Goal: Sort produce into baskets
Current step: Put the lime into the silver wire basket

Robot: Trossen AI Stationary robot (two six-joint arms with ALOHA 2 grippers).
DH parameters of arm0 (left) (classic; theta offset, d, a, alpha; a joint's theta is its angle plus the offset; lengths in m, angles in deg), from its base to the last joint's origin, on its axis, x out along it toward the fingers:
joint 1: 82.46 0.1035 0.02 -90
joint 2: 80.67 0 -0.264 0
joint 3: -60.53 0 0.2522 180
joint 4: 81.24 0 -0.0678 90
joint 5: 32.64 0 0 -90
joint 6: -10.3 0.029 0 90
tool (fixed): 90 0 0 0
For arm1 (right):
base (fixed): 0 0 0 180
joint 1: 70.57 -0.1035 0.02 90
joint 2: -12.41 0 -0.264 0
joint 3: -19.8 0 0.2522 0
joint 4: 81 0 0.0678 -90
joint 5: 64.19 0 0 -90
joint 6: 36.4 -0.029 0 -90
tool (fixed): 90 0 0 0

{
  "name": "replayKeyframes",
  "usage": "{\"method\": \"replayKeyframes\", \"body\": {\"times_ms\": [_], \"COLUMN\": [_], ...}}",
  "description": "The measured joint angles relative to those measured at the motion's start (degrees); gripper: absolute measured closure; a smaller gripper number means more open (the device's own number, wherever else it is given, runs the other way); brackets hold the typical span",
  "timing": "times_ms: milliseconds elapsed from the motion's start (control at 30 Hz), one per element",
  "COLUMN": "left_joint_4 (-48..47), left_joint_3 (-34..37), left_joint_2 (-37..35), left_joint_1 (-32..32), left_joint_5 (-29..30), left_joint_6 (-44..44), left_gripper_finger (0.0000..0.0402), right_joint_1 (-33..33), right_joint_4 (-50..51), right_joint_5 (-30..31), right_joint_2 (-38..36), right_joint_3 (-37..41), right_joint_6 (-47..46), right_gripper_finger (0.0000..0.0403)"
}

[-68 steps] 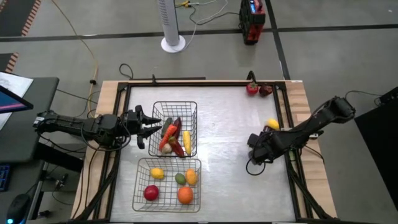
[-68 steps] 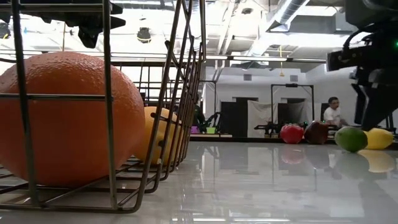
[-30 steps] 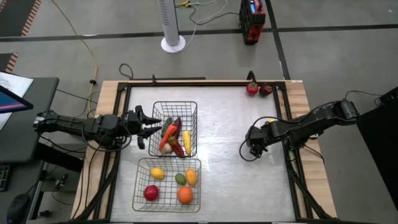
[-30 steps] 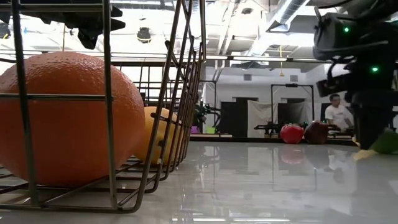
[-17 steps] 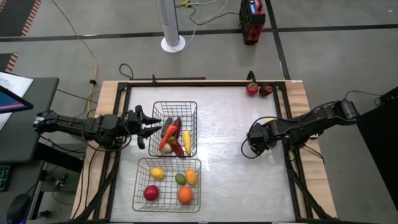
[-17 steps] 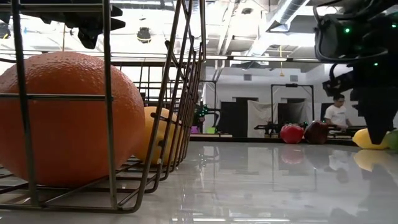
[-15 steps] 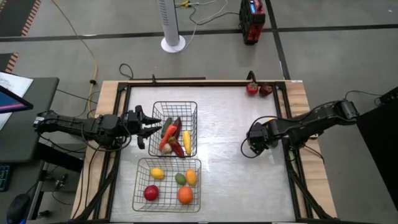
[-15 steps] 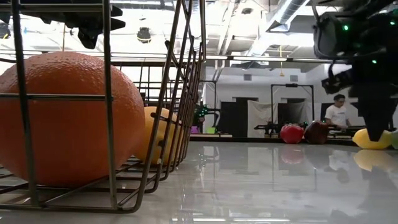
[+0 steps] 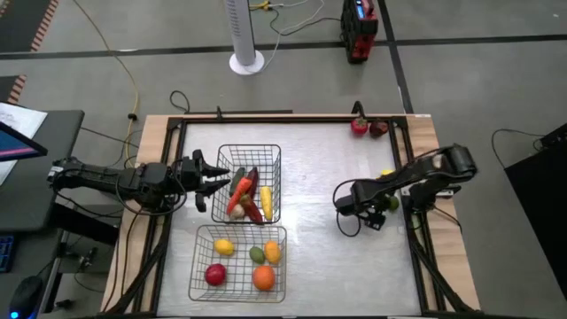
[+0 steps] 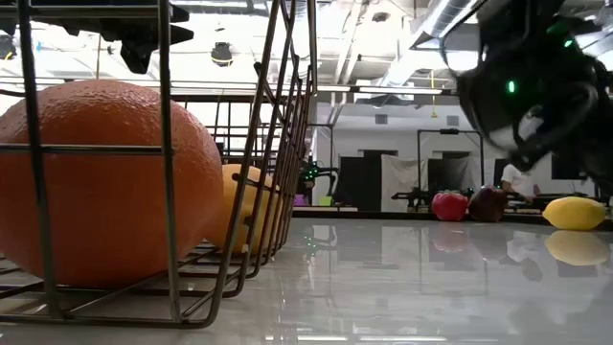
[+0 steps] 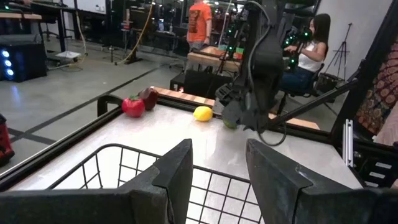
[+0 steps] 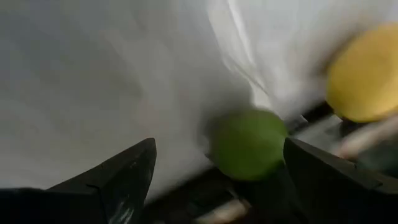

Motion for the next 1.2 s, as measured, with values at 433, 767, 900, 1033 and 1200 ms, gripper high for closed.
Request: {"method": "replayKeyframes", "body": {"times_ms": [433,767,900,1033,1200], "left_joint_4": [-0.6,-0.6,-0.5,-0.5,-0.5], "left_joint_3": [0.0,0.0,0.0,0.0,0.0], "left_joint_2": [0.0,0.0,0.0,0.0,0.0], "left_joint_1": [0.0,0.0,0.0,0.0,0.0], "left_joint_5": [-0.2,-0.2,-0.2,-0.2,-0.2], "left_joint_6": [0.1,0.1,0.1,0.1,0.1], "left_gripper_finger": [0.0264,0.0264,0.0264,0.0264,0.0264], "right_joint_1": [0.0,0.0,0.0,0.0,0.0], "right_joint_4": [1.3,-2.3,-2.4,-2.0,2.2], "right_joint_5": [0.6,5.2,5.2,5.2,5.3], "right_joint_2": [12.0,13.0,13.1,13.1,13.1], "right_joint_3": [-0.9,-0.8,-0.8,-0.8,-2.8], "right_joint_6": [16.4,20.7,21.1,21.1,21.1], "right_gripper_finger": [0.0024,0.0092,0.0130,0.0144,0.0144]}}
